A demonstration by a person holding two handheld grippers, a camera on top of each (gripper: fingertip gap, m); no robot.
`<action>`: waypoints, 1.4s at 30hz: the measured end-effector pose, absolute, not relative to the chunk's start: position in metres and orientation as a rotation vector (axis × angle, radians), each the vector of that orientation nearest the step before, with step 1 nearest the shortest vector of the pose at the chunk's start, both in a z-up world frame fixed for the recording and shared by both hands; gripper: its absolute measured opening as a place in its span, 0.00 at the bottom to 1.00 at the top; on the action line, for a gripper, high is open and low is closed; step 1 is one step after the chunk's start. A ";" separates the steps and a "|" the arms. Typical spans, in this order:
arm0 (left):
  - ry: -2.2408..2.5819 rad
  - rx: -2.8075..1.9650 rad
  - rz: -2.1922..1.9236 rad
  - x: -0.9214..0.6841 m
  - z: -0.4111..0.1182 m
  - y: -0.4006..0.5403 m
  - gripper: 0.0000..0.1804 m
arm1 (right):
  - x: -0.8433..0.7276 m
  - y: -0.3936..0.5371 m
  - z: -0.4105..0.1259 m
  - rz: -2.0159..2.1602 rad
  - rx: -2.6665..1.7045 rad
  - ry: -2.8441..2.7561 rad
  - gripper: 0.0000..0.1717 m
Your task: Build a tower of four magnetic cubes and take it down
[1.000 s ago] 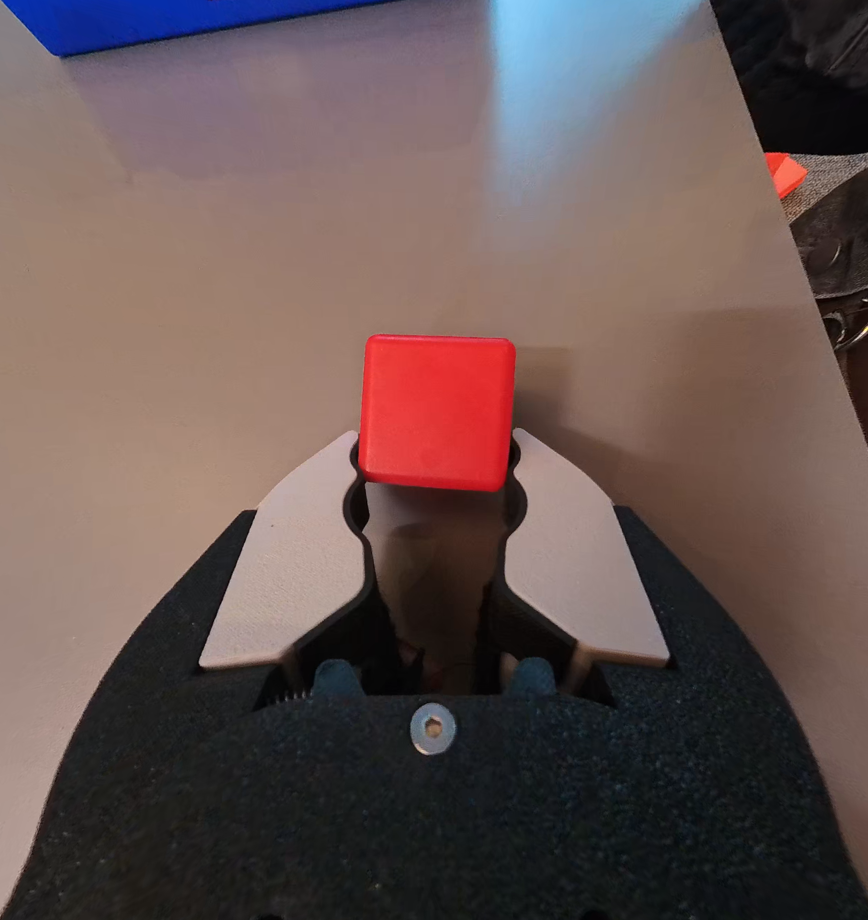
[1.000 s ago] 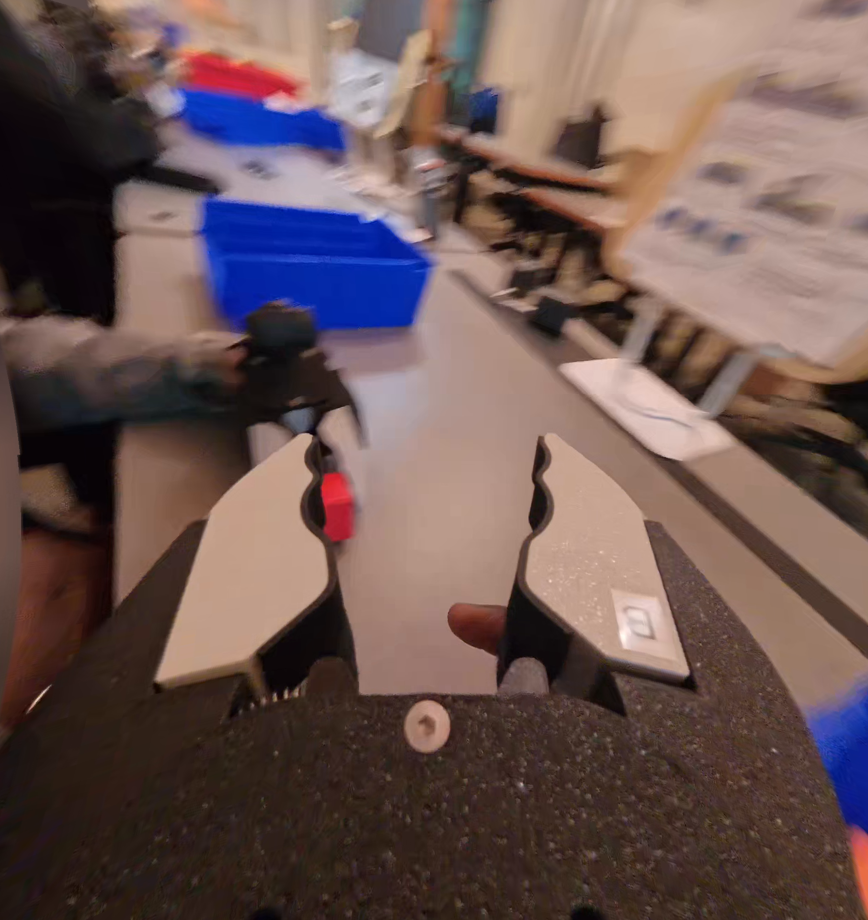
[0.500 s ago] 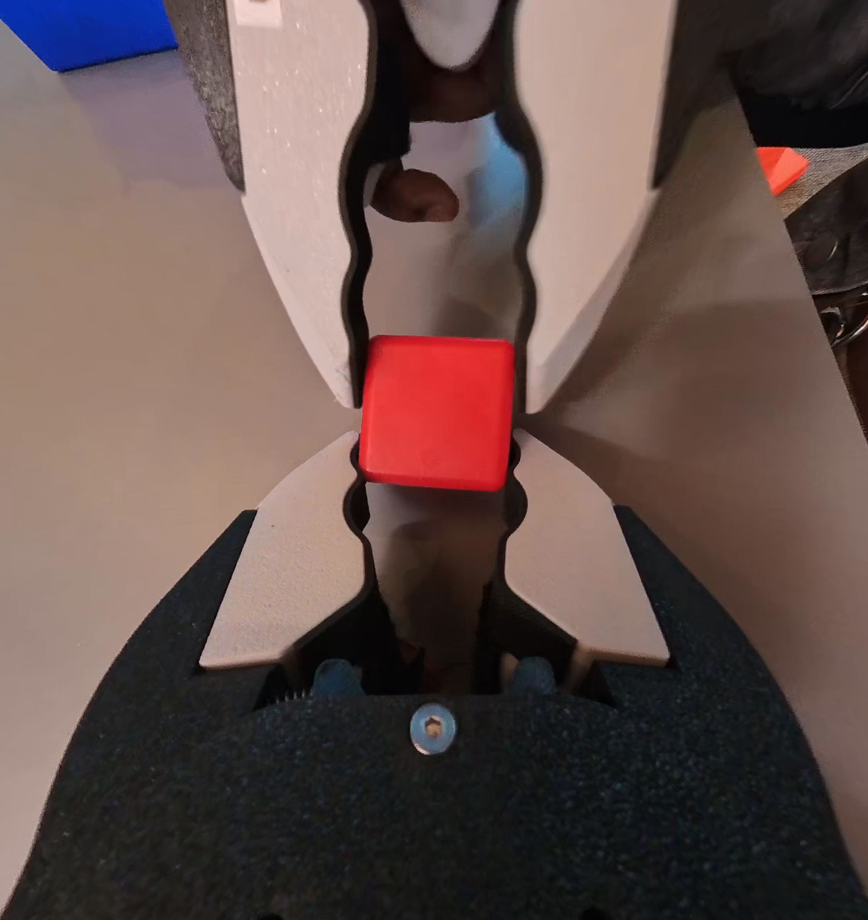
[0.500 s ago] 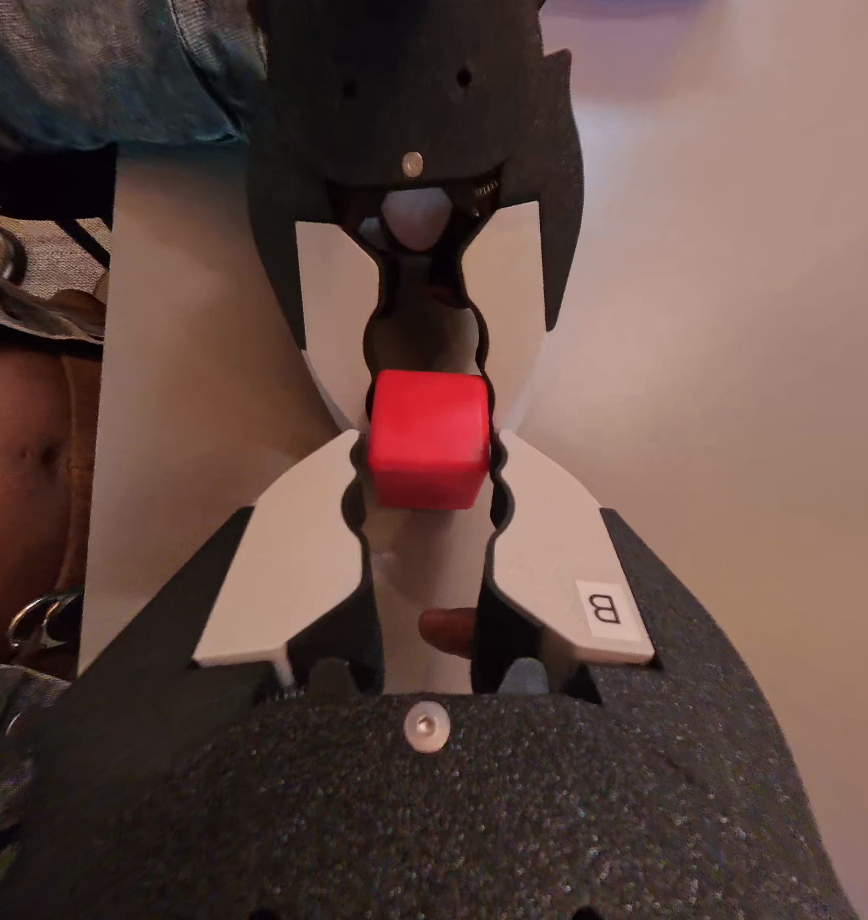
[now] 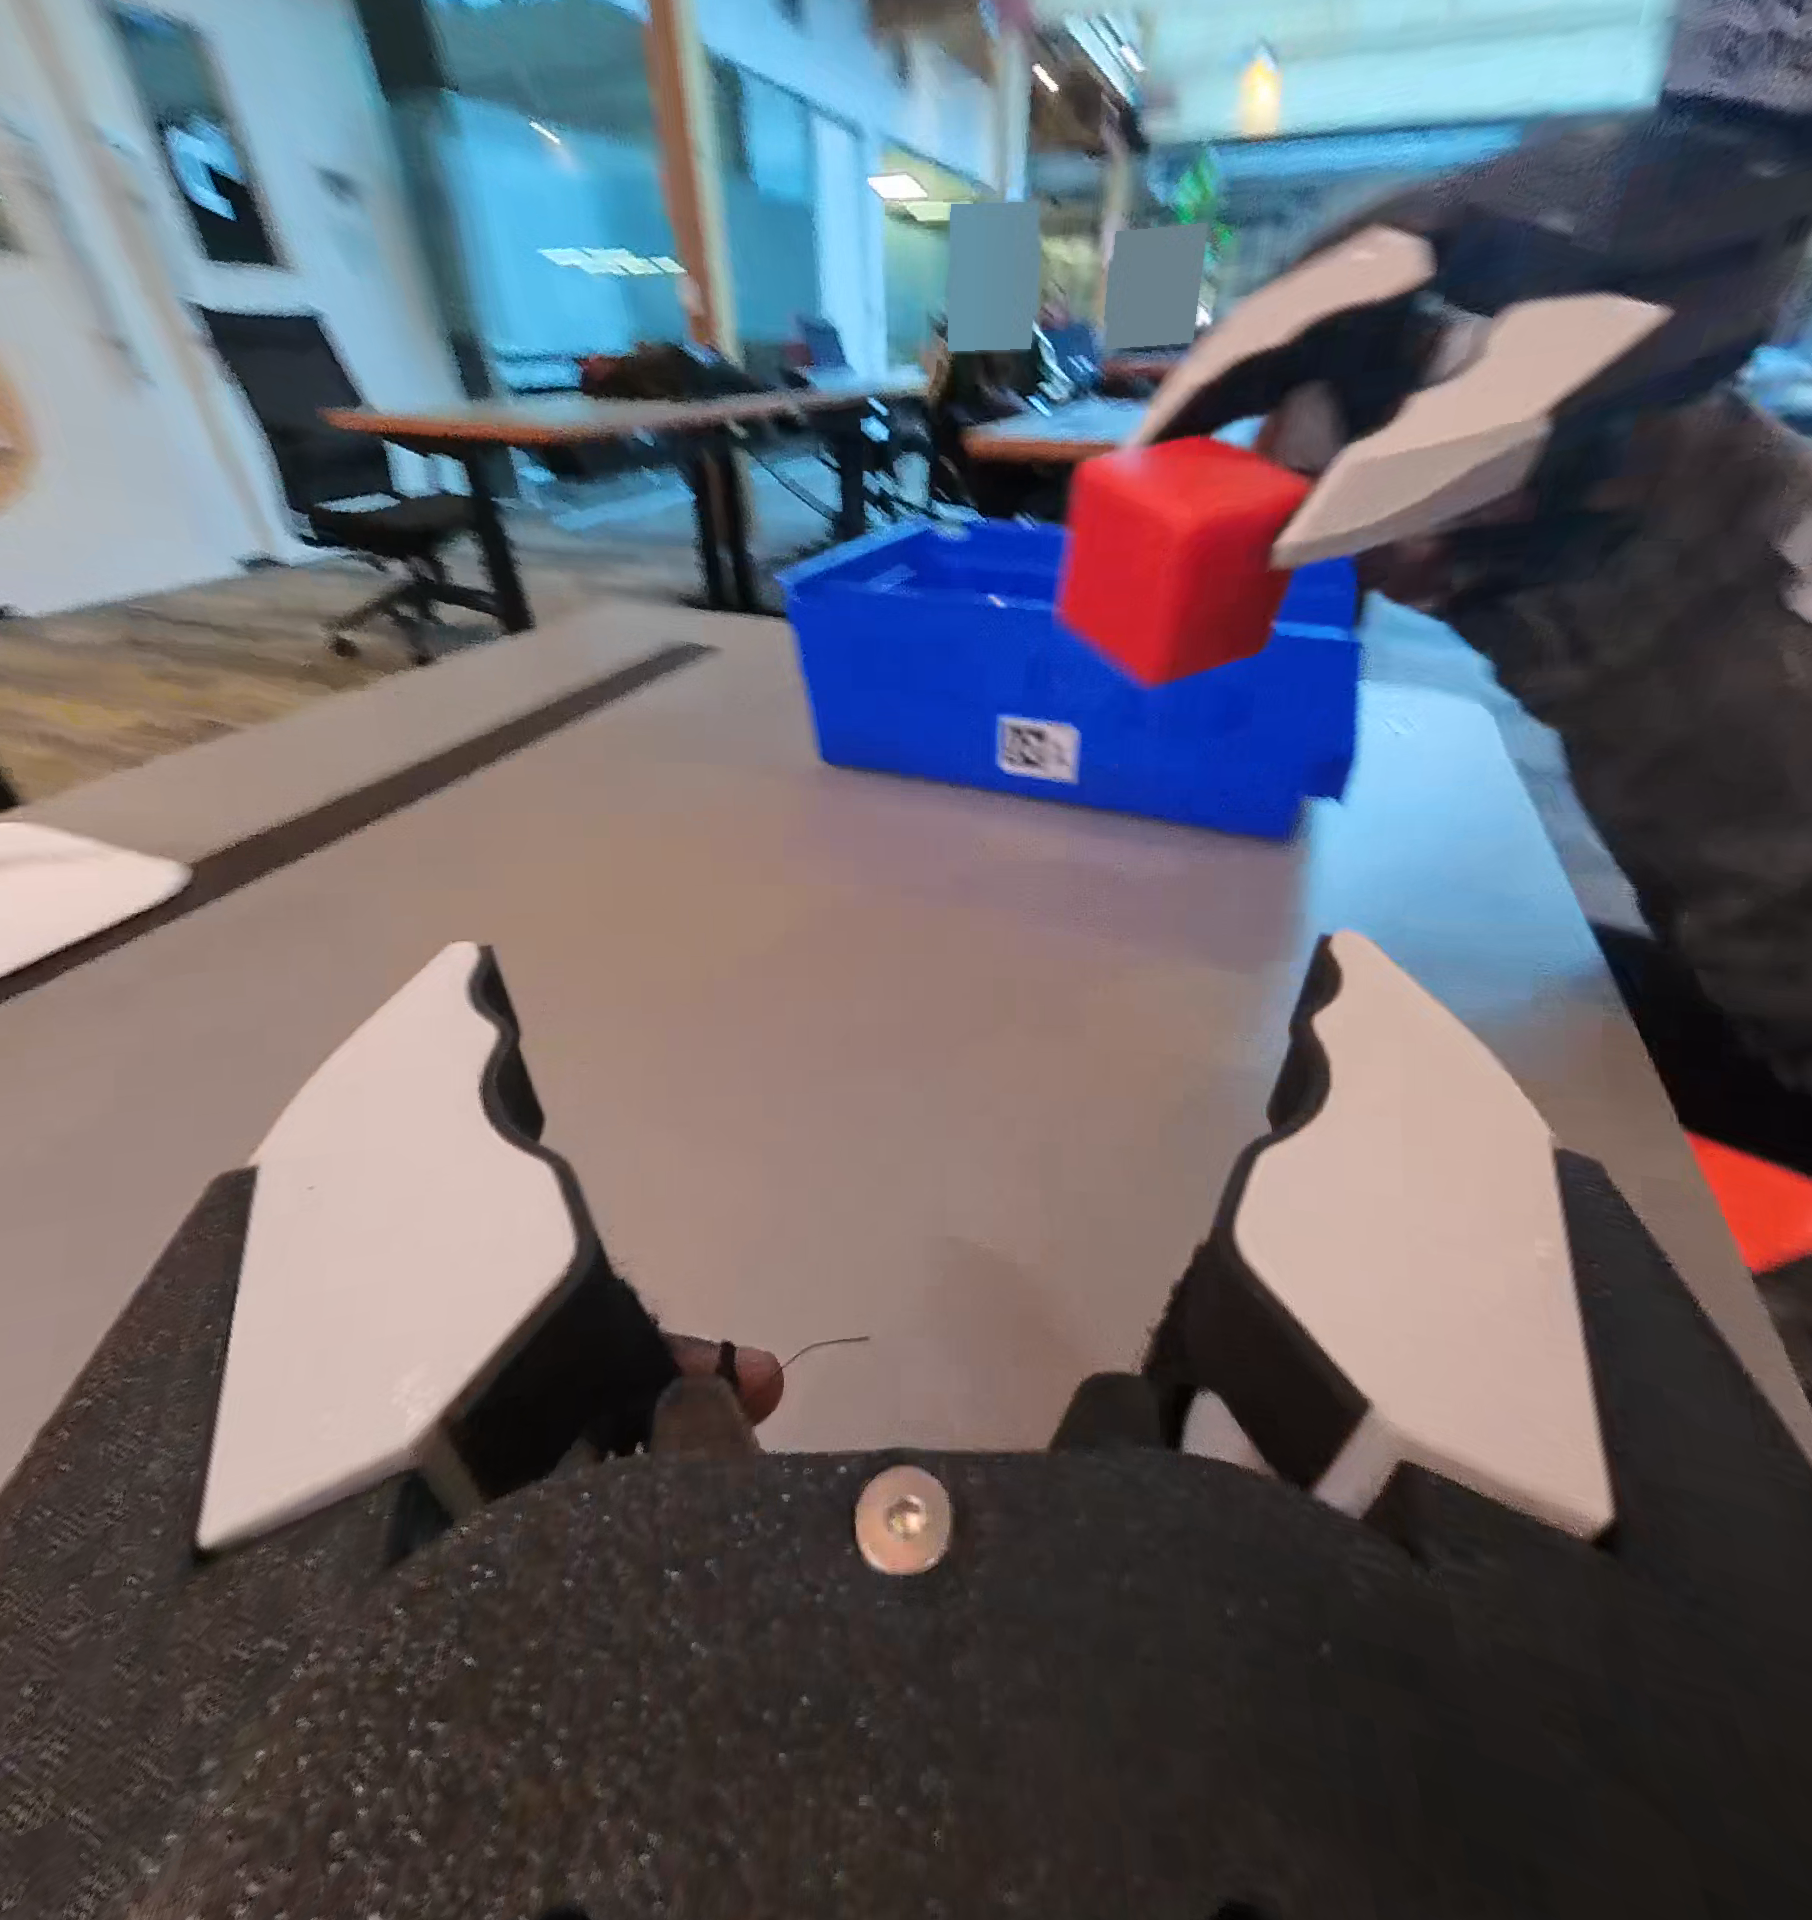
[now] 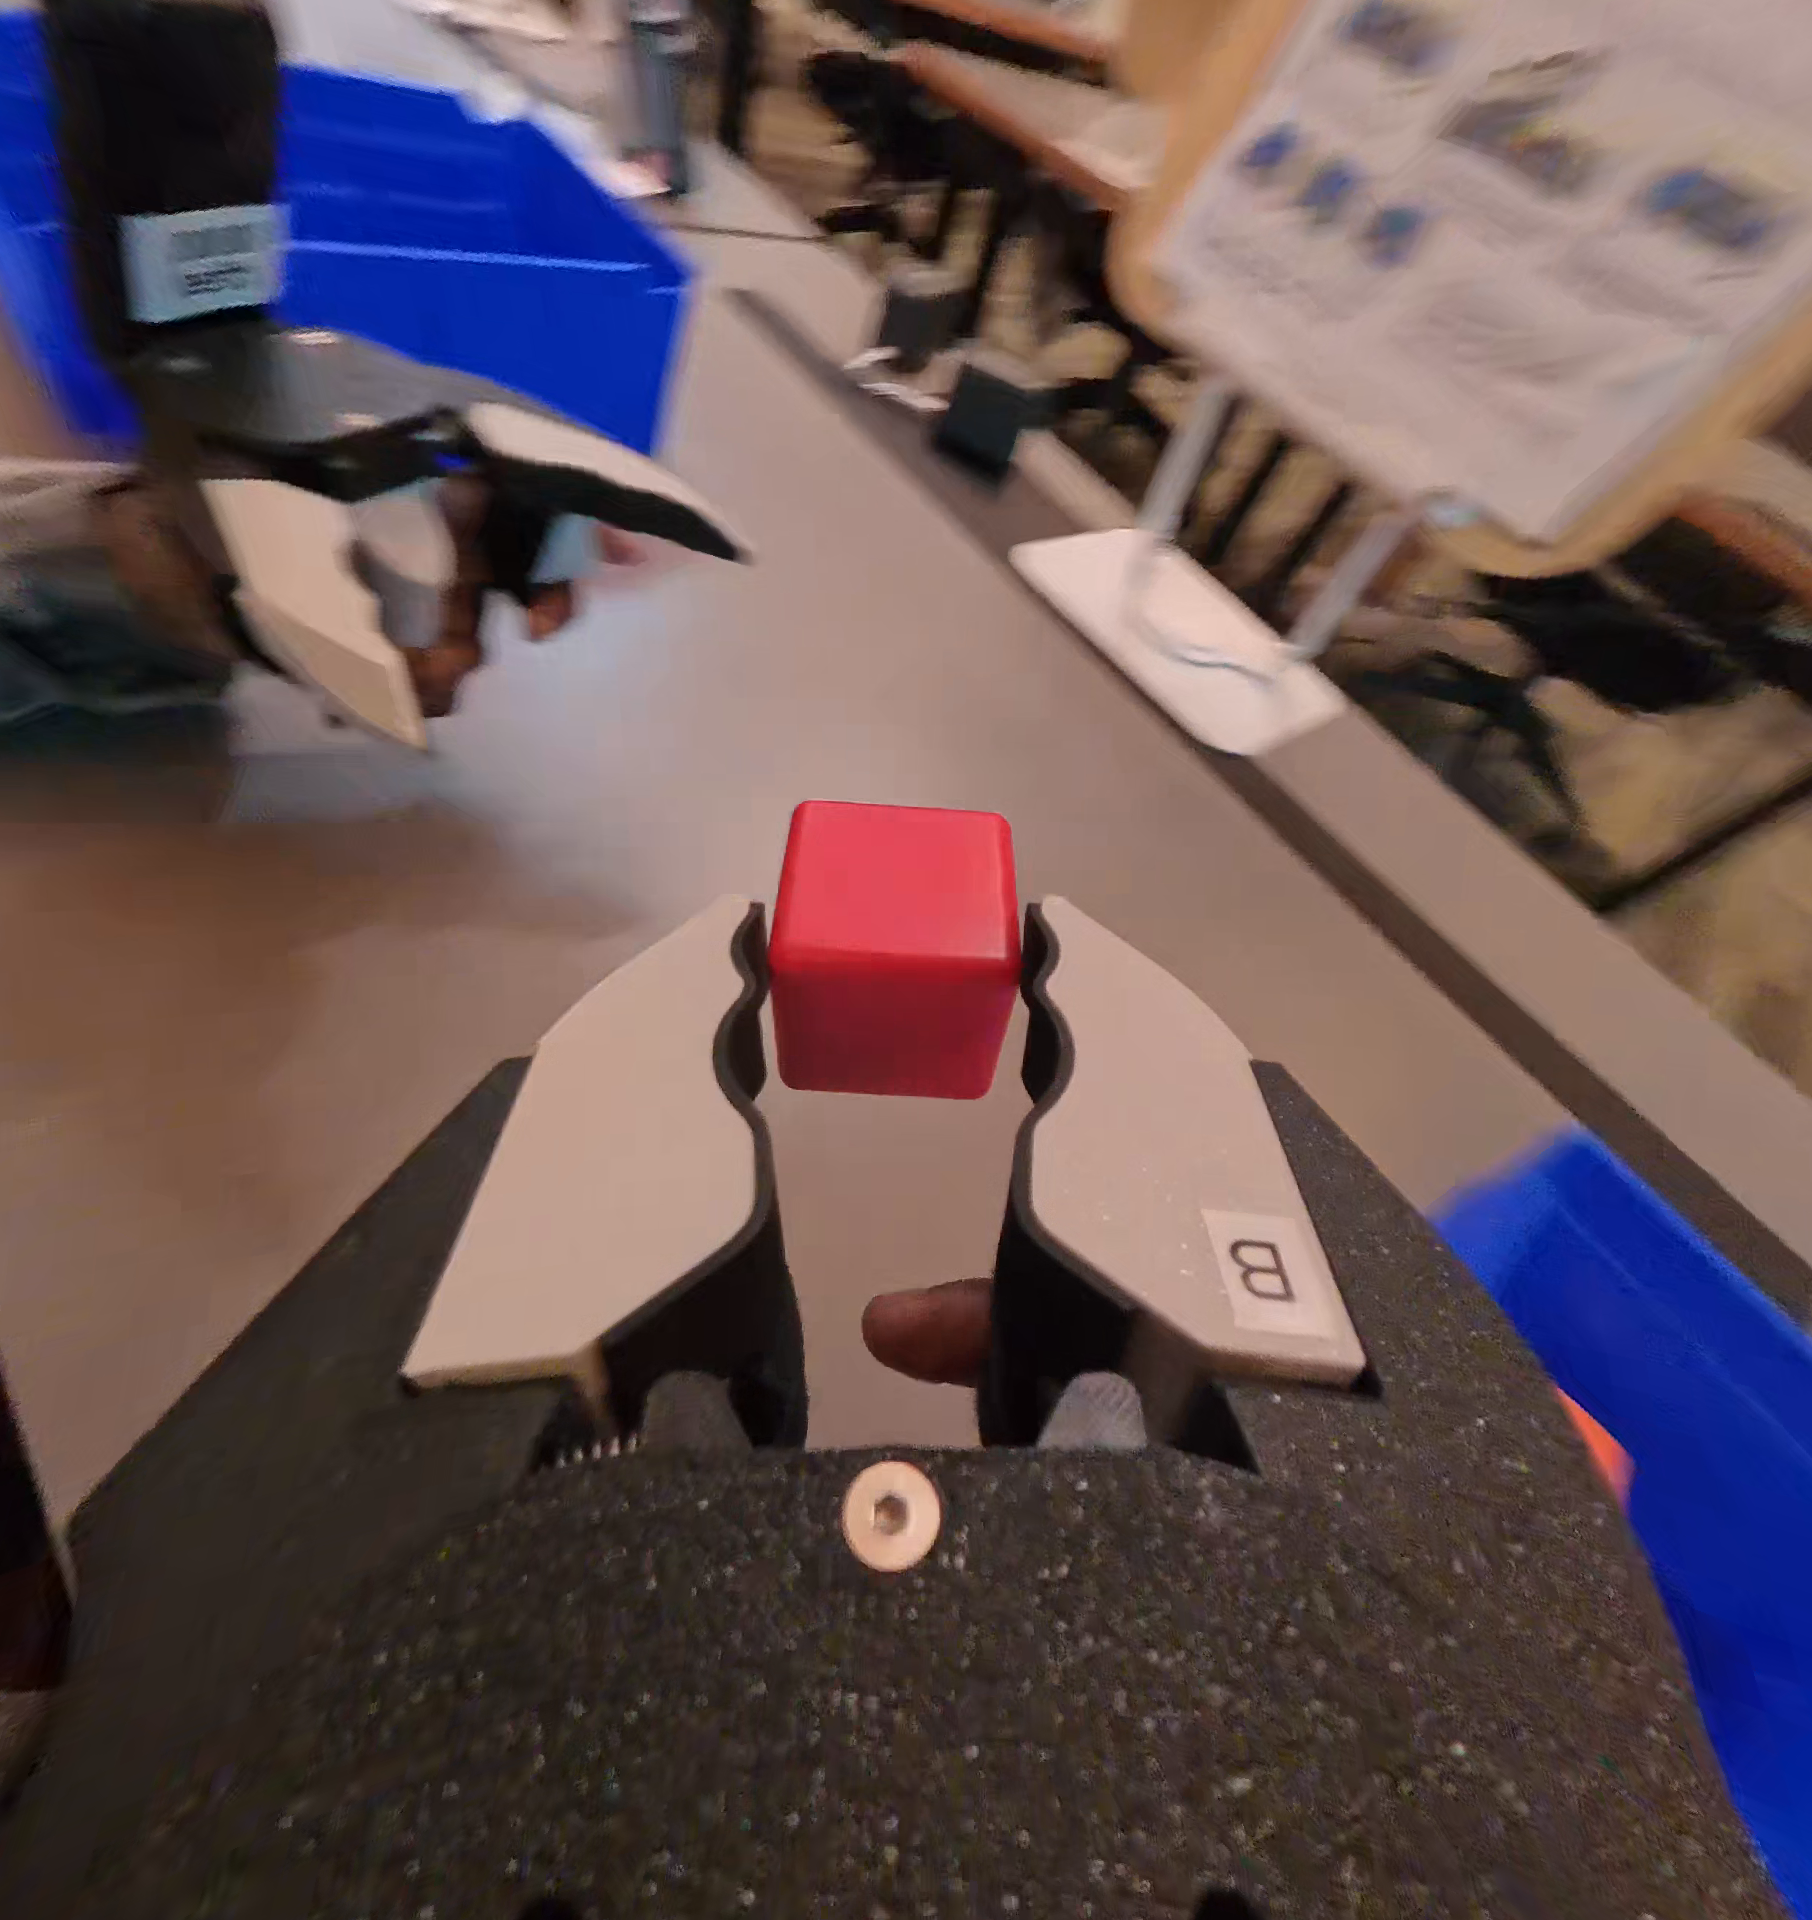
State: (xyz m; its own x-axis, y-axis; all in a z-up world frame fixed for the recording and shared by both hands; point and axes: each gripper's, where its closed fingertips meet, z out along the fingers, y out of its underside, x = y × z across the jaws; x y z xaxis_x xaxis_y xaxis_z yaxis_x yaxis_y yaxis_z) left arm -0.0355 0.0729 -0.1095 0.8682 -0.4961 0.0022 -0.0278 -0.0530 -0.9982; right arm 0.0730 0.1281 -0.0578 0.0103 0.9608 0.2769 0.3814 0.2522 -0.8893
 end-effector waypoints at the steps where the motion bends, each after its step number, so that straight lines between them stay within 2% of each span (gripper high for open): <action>1: 0.358 -1.567 -0.383 -0.046 -0.103 0.075 0.78 | 0.090 0.145 -0.047 0.697 -1.332 -1.468 0.27; 6: 0.178 -1.450 -0.359 -0.076 -0.081 0.072 0.78 | 0.199 0.234 -0.040 0.359 -1.637 -1.088 0.28; 13: 0.162 -1.444 -0.341 -0.081 -0.081 0.072 0.76 | 0.296 0.291 -0.113 0.114 -2.105 -0.870 0.27; 18: 0.169 -1.452 -0.326 -0.081 -0.083 0.073 0.75 | 0.315 0.307 -0.159 0.085 -2.289 -0.859 0.27; 28: 0.179 -1.466 -0.329 -0.080 -0.086 0.074 0.75 | 0.315 0.315 -0.189 0.134 -2.366 -0.876 0.28; 30: 0.183 -1.469 -0.327 -0.080 -0.086 0.075 0.75 | 0.315 0.312 -0.191 0.144 -2.377 -0.887 0.28; 36: 0.199 -1.478 -0.313 -0.078 -0.086 0.075 0.74 | 0.312 0.308 -0.178 0.172 -2.338 -0.880 0.38; 39: 0.227 -1.519 -0.238 -0.083 -0.087 0.074 0.74 | 0.305 0.306 -0.157 0.195 -2.255 -0.860 0.46; 42: 0.216 -1.609 -0.116 -0.099 -0.081 0.063 0.72 | 0.284 0.298 -0.127 0.281 -2.122 -0.867 0.48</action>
State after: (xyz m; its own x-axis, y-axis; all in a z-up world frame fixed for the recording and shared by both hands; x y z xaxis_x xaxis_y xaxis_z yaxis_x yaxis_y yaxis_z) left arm -0.0994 0.0633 -0.0806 0.9759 -0.2103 -0.0579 -0.0674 -0.0380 -0.9970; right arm 0.2843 0.2982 -0.1269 0.7395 0.6671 0.0904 0.4872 -0.4376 -0.7558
